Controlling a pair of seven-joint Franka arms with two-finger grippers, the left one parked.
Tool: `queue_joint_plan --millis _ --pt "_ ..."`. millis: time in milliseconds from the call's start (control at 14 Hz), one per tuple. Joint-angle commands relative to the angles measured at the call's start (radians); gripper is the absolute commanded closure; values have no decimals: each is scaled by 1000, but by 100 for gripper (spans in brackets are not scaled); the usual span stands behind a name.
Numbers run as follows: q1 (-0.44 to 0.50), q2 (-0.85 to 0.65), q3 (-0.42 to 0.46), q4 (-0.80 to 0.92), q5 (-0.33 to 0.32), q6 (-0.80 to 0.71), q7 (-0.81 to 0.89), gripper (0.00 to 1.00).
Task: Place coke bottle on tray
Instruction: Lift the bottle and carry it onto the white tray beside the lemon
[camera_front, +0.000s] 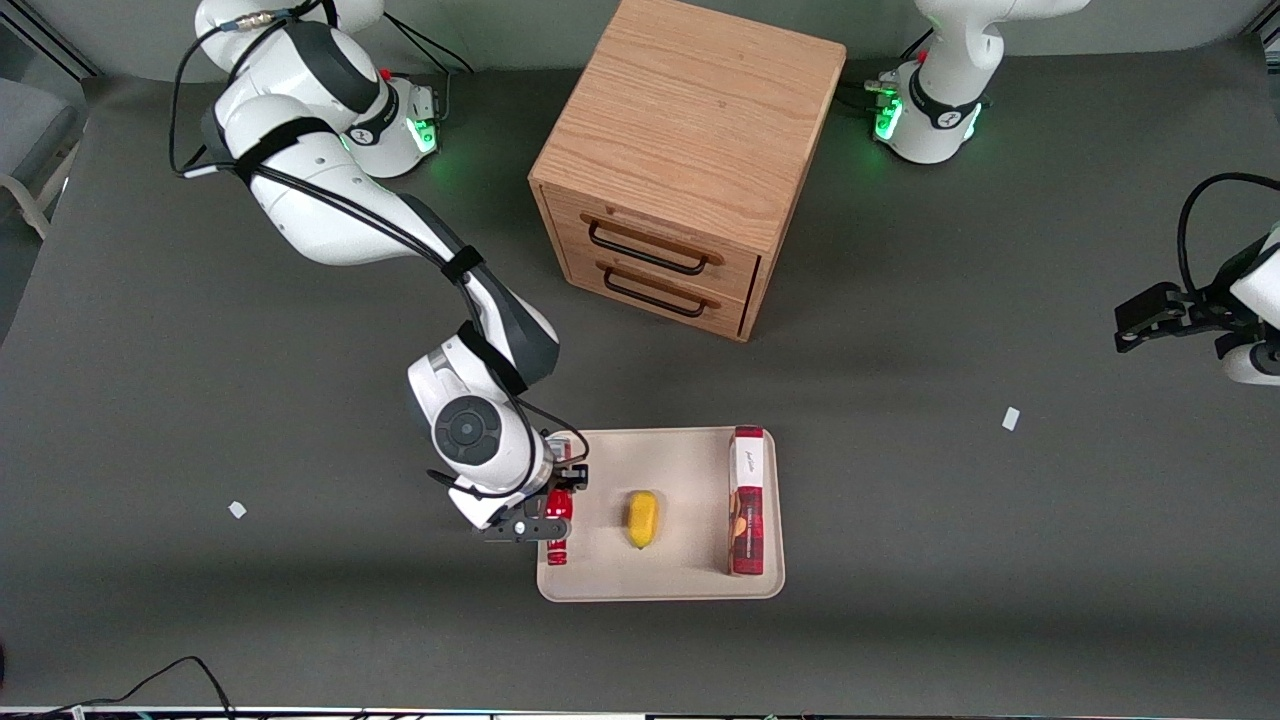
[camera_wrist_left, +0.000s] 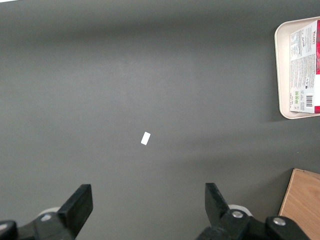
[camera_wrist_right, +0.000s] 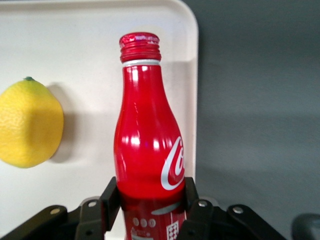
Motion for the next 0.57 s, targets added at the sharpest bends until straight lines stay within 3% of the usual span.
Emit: queue_joint_plan --millis 0,214,286,357,500 --pt "12 40 8 47 -31 31 -10 72" --pt "12 51 8 47 -33 54 -10 55" --pt "12 53 6 46 -33 54 -9 31" --pt "12 53 6 42 -34 54 -9 0" --pt "11 51 6 29 -53 58 -7 0"
